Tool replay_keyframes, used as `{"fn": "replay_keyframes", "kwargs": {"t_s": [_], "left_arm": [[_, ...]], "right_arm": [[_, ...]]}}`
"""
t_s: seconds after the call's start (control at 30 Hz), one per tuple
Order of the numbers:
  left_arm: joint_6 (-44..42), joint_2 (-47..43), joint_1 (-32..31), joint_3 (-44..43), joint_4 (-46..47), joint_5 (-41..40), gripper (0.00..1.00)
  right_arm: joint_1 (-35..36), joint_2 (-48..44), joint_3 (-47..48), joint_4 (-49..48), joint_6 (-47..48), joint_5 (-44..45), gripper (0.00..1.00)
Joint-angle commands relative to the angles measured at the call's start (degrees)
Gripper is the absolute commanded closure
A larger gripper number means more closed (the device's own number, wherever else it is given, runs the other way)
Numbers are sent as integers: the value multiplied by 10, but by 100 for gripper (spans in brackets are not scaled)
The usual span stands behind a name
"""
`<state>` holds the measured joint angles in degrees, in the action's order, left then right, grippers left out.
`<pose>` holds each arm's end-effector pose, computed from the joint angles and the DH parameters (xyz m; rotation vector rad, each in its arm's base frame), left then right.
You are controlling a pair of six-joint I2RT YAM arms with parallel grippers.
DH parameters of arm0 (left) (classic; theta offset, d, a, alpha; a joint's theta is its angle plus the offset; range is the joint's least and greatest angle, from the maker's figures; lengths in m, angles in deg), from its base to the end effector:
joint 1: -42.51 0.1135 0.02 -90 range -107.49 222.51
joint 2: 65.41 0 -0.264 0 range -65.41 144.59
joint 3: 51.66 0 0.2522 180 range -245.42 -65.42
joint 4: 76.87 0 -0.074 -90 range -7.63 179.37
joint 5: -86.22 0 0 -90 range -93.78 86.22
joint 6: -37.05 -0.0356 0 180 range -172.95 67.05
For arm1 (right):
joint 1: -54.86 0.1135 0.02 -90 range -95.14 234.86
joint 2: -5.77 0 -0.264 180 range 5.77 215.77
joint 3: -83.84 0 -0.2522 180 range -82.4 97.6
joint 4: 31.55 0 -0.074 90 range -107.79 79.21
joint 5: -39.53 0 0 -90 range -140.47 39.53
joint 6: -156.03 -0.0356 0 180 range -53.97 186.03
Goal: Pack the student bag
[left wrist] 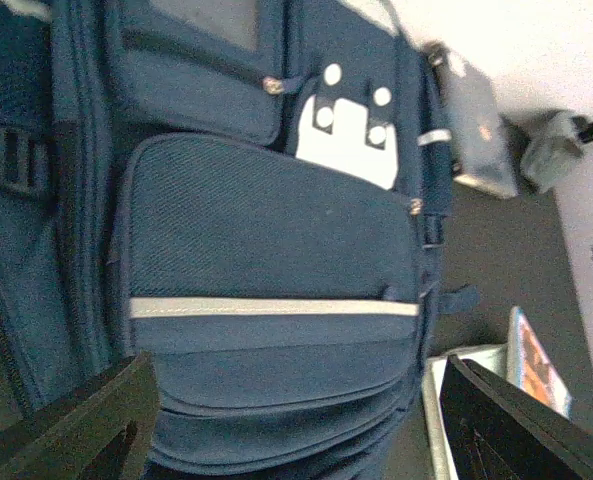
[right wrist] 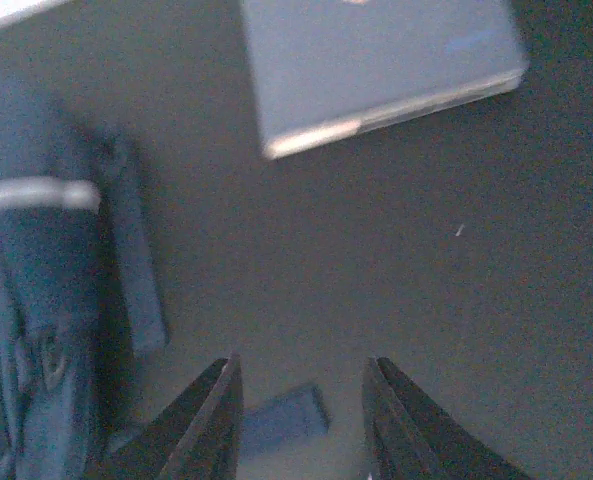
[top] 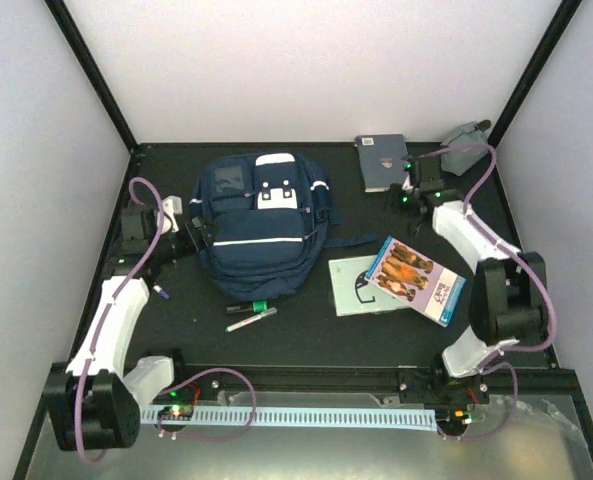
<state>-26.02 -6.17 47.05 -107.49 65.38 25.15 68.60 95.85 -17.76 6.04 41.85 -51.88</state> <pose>0.2166 -0.0001 0.2561 -0.3621 2.2723 -0.7798 0.3289 0.0813 0.2434 0.2124 2.4482 0.3250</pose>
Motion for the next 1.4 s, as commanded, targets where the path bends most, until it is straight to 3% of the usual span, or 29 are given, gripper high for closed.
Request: {"fn": "replay_keyframes", "kwargs": {"t_s": [0.0, 0.17, 0.23, 0.37, 0.47, 0.67, 0.87, 1.0, 1.17, 1.37], "left_arm": [[-15, -44, -1, 3, 18, 32, 19], [-14, -57, -4, 19, 11, 51, 19], [-13, -60, -5, 24, 12, 61, 19], [-12, -61, -9, 29, 15, 72, 19], [-11, -60, -14, 28, 20, 79, 19], [-5, -55, -26, 26, 35, 91, 19], [-7, -55, -30, 21, 32, 94, 19], [-2, -55, -33, 20, 37, 96, 19], [0, -50, -37, 17, 41, 100, 18], [0, -44, -41, 21, 47, 105, 18]], "right_arm": [[-81, 82, 87, -29, -24, -74, 58], [-124, 179, 197, -28, -44, -49, 39], [-136, 219, 246, -23, -39, -47, 24], [-158, 305, 340, -10, -29, -87, 19], [-164, 374, 418, 13, -22, -110, 2], [-164, 457, 508, 7, -17, -125, 1], [-163, 572, 669, 128, -20, -157, 0], [-155, 557, 625, 128, 5, -186, 4], [-117, 521, 590, 203, 88, -193, 8], [-34, 342, 330, 96, 164, -199, 12]]}}
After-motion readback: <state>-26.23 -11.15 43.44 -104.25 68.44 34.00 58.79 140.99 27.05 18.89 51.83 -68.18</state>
